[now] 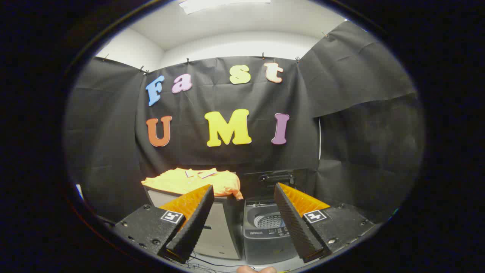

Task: Put the clothes into the washing machine and then close the washing machine lid.

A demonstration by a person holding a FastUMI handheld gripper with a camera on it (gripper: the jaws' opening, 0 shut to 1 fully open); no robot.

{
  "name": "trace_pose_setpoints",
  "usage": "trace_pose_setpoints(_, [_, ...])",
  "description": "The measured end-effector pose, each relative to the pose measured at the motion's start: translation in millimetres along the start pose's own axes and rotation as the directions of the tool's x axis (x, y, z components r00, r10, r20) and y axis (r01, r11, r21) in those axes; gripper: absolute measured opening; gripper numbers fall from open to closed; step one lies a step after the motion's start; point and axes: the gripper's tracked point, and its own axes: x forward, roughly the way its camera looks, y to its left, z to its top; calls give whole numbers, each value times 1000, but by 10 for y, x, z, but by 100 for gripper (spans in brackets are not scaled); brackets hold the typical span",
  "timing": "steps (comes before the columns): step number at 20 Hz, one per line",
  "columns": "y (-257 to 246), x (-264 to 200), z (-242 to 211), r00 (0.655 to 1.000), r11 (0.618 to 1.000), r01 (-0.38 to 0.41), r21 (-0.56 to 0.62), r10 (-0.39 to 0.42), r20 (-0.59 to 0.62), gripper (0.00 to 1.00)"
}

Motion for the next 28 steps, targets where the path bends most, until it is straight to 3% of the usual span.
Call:
trace_pose_setpoints(17, [85, 69, -60, 999, 999, -33, -33, 33, -16, 100])
trace_pose_setpoints(28, [195, 252, -41, 999, 1000, 20, -24, -21, -39, 100])
